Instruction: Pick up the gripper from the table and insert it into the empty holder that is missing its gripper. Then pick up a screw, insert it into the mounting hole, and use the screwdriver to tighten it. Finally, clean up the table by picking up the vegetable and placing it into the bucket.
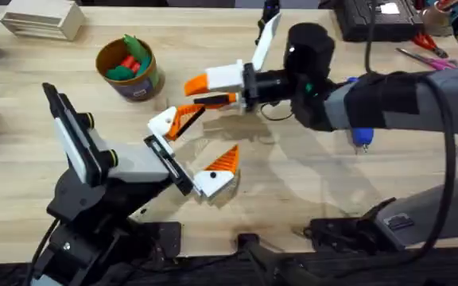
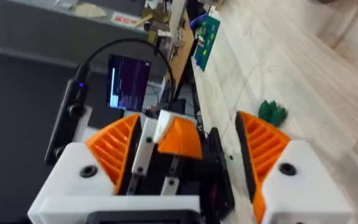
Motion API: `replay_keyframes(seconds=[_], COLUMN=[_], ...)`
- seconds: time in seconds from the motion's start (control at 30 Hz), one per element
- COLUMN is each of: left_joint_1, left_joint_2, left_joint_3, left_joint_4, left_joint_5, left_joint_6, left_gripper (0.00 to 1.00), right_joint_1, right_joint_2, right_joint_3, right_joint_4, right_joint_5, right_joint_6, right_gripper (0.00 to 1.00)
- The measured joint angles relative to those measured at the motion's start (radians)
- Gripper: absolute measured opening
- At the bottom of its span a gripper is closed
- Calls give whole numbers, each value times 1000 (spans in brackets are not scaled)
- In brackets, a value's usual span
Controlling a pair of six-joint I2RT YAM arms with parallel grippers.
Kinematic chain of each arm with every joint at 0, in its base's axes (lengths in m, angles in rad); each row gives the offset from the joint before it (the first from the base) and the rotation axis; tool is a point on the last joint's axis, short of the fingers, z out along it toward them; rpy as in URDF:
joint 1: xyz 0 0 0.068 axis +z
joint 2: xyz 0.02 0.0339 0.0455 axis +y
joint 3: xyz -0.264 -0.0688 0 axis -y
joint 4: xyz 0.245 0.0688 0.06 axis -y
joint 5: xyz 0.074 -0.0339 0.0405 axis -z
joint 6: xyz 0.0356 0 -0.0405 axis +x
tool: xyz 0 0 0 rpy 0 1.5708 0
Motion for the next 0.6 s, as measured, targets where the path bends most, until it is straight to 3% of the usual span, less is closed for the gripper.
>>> replay_keyframes(seconds=[0.23, 0.4, 0.6], left_joint_1=[0, 0, 0], left_joint_2=[0, 0, 0], left_joint_3=[0, 0, 0], left_joint_4=[6, 6, 6], left_joint_5=[24, 87, 157], left_joint_6=[0, 0, 0], left_gripper=[986, 987, 987], right_joint_1=[-89, -95, -95], right_joint_2=[0, 0, 0], right_joint_3=[0, 0, 0], right_joint_4=[-103, -160, -162], right_joint_5=[-198, -323, -392], right_joint_6=[-108, -193, -239], right_gripper=[868, 870, 870])
